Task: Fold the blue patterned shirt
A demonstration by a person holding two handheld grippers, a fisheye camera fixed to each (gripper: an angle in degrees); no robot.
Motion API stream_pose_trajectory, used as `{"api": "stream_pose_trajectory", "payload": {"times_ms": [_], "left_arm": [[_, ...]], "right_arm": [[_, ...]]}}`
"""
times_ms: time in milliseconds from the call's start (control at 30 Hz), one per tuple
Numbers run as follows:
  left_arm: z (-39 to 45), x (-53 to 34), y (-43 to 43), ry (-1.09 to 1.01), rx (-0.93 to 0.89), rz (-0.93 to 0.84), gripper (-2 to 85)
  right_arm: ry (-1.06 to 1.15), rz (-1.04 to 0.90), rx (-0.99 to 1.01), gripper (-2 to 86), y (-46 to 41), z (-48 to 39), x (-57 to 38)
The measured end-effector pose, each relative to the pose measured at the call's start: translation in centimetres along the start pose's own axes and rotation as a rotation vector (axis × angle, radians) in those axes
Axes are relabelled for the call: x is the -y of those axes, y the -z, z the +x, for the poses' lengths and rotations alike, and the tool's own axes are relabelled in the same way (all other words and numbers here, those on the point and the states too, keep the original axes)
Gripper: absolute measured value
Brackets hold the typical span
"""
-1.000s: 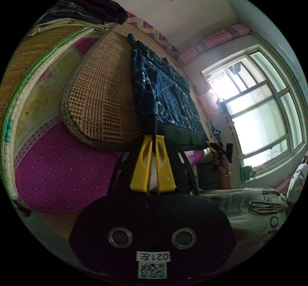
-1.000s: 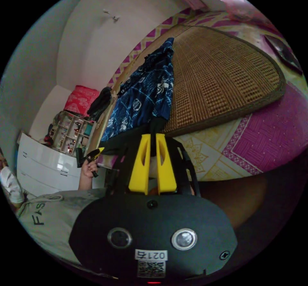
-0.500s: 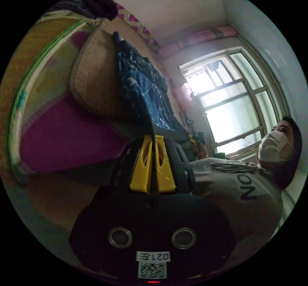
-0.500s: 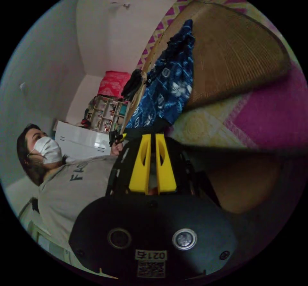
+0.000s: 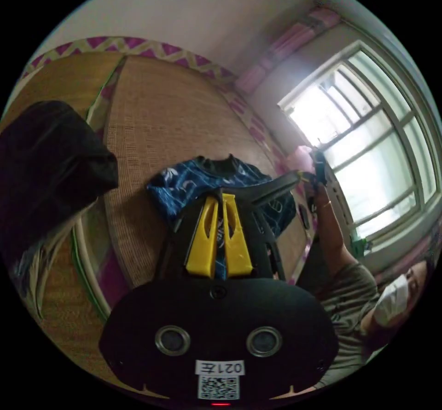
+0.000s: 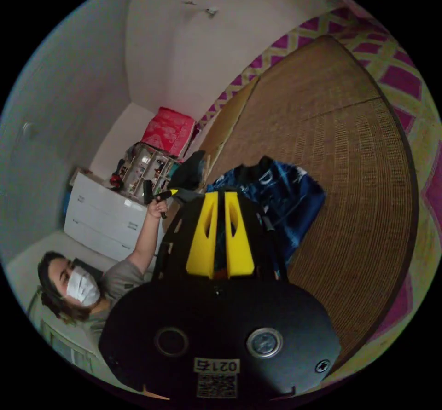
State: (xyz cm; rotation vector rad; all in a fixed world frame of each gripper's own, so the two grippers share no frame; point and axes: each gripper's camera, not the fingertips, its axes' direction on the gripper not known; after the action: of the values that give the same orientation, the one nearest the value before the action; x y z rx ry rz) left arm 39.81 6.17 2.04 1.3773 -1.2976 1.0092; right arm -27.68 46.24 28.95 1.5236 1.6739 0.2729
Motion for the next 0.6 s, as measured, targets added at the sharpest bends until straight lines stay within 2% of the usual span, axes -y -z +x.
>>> {"api": "stream_pose_trajectory", "payload": {"times_ms": [133,233,333,467,600], "left_arm": [[-5.9,5.5,-9.6,0.129,0.049,-0.023,-0.1],[-6.3,6.6,-14.2,0.106,0.235,-0.023,1.6],[-5.5,6.2,-16.3,0.064,0.283,0.015,4.0],[-3.2,3.7,-16.1,0.041,0.510,0.164,4.7],[0.0,0.7,-17.5,-0.070,0.550,0.176,2.1]], "right_arm": [[-0.127,0.011,-0.182,2.9,-5.0,6.5,6.0],[-0.086,-0.061,-0.356,6.6,-8.8,7.1,8.3],[0.016,-0.080,-0.503,9.6,-11.1,4.1,9.6],[0.087,-0.070,-0.832,17.9,-12.4,-1.8,9.6],[0.185,-0.008,-0.916,15.6,-12.5,-7.3,7.5]]}}
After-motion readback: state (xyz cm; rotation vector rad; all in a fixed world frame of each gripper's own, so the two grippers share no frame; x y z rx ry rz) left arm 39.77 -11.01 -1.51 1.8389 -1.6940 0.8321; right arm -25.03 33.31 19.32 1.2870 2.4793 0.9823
